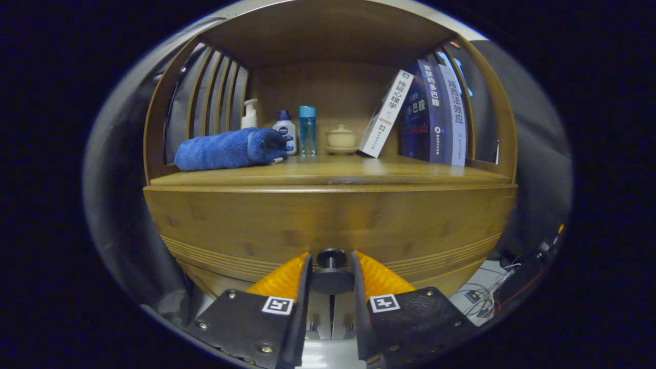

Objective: Pull open the drawer, take out the items inside it, and place them on the countertop above the cabinet.

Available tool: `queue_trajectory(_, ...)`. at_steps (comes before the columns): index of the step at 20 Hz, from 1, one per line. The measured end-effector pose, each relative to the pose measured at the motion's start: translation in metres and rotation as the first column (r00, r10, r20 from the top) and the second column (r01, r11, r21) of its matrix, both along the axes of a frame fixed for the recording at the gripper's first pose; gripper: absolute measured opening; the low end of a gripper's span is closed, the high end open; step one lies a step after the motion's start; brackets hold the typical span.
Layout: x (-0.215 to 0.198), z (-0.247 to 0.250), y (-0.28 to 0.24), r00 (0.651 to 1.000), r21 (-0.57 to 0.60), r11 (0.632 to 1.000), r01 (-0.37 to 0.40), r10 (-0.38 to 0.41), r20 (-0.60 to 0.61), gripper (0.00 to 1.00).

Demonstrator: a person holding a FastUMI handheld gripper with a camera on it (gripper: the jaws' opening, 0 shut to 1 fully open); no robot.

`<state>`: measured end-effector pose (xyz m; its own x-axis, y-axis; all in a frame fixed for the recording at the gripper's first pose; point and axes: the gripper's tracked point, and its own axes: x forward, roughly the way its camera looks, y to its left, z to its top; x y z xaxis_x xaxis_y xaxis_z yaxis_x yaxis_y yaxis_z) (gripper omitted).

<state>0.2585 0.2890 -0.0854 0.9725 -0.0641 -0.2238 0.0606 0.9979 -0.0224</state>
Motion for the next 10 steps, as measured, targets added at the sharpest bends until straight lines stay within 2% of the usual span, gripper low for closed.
queue_trajectory(3, -0.002, -0.001, 0.001, 1.0, -0.001, 1.0, -0.028, 0.028, -0.006, 0.4)
queue_trajectory(4, -0.004, -0.001, 0.0, 0.999, 0.01, 0.999, -0.036, 0.036, -0.014, 0.34)
queue_trajectory(10, -0.039, -0.002, -0.003, 0.999, 0.018, 1.0, -0.024, 0.024, -0.034, 0.34)
